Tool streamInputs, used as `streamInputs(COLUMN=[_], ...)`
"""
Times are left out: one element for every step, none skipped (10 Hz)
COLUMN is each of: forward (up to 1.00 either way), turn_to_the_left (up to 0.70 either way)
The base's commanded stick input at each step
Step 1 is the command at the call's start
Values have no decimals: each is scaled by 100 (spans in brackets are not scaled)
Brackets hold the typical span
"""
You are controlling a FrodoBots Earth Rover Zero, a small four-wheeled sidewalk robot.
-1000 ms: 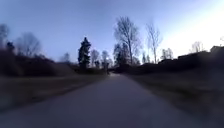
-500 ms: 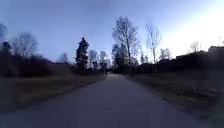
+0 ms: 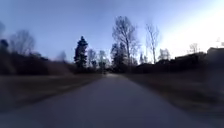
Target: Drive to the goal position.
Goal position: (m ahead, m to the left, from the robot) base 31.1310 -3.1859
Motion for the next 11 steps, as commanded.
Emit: streamInputs(forward=[100,100,100,100,100,100,100,100,100,100,100], turn_to_the_left=[0,0,0,0,0,0,0,0,0,0,0])
